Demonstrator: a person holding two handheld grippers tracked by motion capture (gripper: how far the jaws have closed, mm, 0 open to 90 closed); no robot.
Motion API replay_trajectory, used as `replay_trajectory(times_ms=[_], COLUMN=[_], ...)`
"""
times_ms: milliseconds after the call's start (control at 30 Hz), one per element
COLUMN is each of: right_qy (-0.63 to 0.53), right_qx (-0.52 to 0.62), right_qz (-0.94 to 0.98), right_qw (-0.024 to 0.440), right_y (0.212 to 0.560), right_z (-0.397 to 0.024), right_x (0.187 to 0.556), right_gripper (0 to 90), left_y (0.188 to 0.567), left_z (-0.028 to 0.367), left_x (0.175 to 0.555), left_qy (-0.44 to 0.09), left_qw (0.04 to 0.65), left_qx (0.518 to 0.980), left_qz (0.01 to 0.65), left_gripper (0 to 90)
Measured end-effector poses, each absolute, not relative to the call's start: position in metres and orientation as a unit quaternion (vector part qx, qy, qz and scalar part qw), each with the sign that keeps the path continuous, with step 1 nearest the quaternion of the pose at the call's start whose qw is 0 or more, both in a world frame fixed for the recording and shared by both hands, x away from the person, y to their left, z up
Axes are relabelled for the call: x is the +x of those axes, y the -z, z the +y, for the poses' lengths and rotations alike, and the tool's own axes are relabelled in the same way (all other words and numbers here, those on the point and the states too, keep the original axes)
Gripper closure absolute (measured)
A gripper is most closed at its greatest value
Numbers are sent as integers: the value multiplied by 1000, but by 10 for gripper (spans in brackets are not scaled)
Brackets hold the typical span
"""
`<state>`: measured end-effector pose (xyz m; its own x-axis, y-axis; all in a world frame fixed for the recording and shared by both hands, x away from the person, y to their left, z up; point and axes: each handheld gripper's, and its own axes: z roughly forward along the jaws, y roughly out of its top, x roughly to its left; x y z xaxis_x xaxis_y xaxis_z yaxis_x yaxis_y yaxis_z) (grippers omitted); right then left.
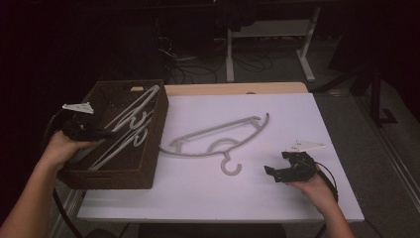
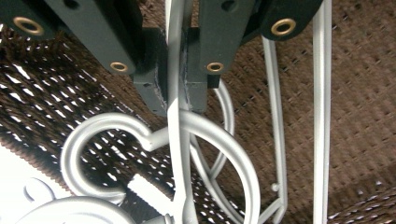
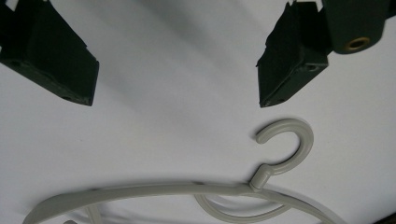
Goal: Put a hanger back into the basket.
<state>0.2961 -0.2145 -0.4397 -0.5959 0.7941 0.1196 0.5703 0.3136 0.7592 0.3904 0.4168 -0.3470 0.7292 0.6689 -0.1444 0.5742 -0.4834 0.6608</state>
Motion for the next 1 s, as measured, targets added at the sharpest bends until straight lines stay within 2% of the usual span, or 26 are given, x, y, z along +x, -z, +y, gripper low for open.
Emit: replay_trajectory(times_ms=[400, 500, 600, 800, 1000], right_qy=[-402, -402, -403, -404, -406], right_qx=[426, 425, 426, 423, 424], right_qz=[798, 799, 798, 799, 798], right_qw=[141, 140, 140, 141, 140], right_y=[439, 439, 439, 438, 438], right_z=[-214, -214, -215, -214, -215], right_x=[297, 296, 297, 296, 296], right_gripper=[122, 122, 122, 122, 122], left_y=[369, 371, 366, 353, 336], left_z=[405, 404, 407, 399, 375], left_x=[400, 399, 397, 391, 384], left_qy=[-43, -55, -66, -78, -81], left_qw=[303, 293, 309, 351, 383], left_qx=[871, 870, 860, 847, 844], left_qz=[384, 394, 400, 391, 366], left_gripper=[798, 569, 448, 343, 298])
